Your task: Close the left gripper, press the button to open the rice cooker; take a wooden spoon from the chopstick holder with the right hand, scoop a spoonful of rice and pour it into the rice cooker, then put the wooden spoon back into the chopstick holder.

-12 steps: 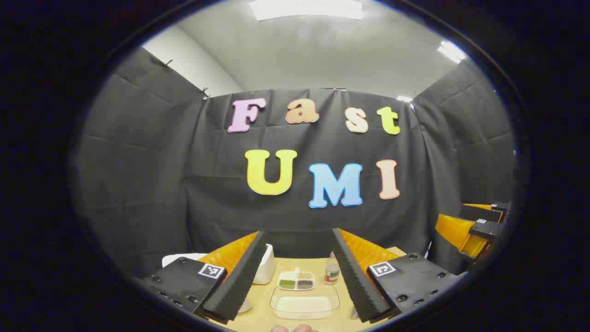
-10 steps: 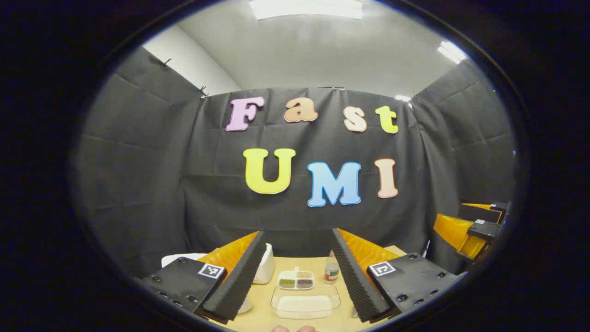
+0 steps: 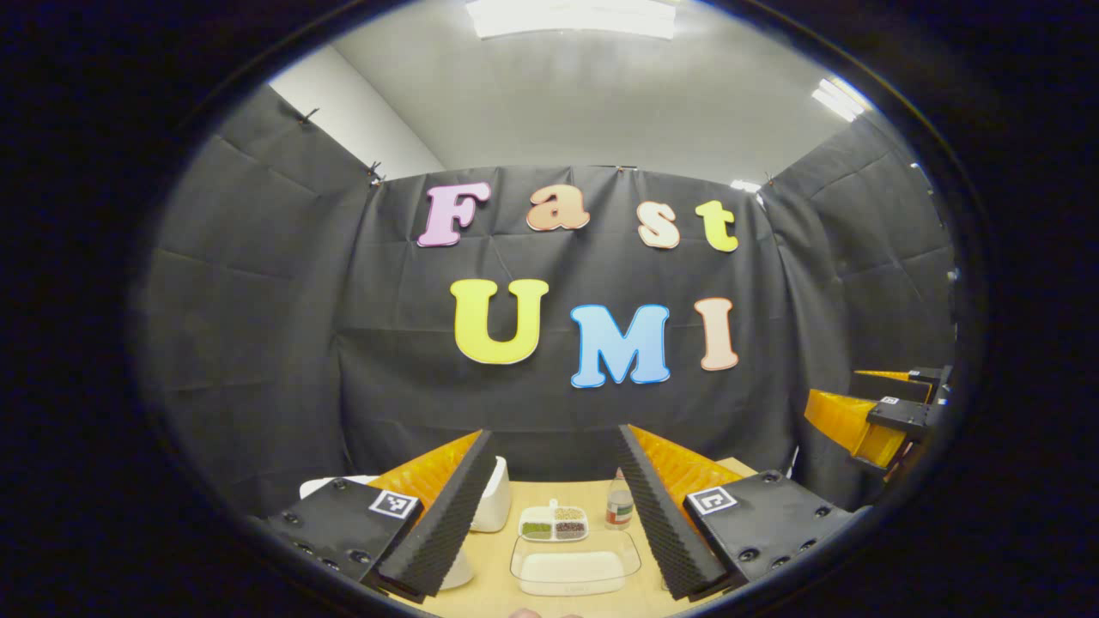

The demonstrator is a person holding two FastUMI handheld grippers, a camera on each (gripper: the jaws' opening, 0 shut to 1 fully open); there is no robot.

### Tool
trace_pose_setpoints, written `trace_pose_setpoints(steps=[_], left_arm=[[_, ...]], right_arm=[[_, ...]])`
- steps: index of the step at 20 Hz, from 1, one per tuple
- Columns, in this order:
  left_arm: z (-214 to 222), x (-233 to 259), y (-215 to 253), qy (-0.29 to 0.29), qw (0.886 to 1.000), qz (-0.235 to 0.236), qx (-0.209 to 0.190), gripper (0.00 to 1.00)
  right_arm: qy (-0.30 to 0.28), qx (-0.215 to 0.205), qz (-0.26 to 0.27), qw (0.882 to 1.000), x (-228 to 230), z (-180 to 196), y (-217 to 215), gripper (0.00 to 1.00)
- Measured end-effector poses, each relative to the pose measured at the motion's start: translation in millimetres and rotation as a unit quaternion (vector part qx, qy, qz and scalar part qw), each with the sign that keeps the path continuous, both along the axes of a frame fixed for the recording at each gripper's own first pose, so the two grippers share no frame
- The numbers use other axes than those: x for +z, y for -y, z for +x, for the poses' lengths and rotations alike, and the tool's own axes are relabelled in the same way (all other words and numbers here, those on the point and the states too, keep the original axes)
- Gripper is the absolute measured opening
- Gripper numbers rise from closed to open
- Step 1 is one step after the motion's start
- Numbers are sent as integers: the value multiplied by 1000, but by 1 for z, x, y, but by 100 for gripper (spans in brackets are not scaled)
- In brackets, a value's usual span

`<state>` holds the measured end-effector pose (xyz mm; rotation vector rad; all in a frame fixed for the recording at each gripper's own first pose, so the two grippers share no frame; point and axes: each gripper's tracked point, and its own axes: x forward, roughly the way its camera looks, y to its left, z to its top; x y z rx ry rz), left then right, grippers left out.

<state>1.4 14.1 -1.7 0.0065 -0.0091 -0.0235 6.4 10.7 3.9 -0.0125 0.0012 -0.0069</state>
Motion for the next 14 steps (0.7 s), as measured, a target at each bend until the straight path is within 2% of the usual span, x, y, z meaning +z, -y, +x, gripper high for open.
trace_pose_setpoints(steps=[4, 5, 6, 7, 9, 10, 12, 14], left_arm=[[4, -7, -1, -9, 1000, 3, -1, 100], [5, -10, -2, -13, 1000, 1, -3, 100], [6, -11, -1, -14, 1000, -3, -6, 96], [7, -15, -5, -17, 1000, -6, -3, 98], [11, -25, -15, -29, 1000, -4, 3, 96], [13, -30, -22, -37, 999, -3, 7, 93], [19, -49, -36, -60, 998, -9, 20, 81], [23, -80, -52, -110, 992, -49, 41, 62]], right_arm=[[-8, 6, 2, 1000, -7, 4, -3, 95], [-11, 8, 4, 1000, -11, 4, -5, 95], [-14, 10, 4, 1000, -12, 5, -6, 95], [-16, 11, 5, 1000, -15, 6, -7, 95], [-22, 12, 4, 1000, -19, 8, -9, 95], [-25, 13, 4, 1000, -21, 8, -10, 95], [-30, 15, 6, 999, -25, 10, -13, 95], [-24, 15, 7, 1000, -24, 11, -14, 95]])
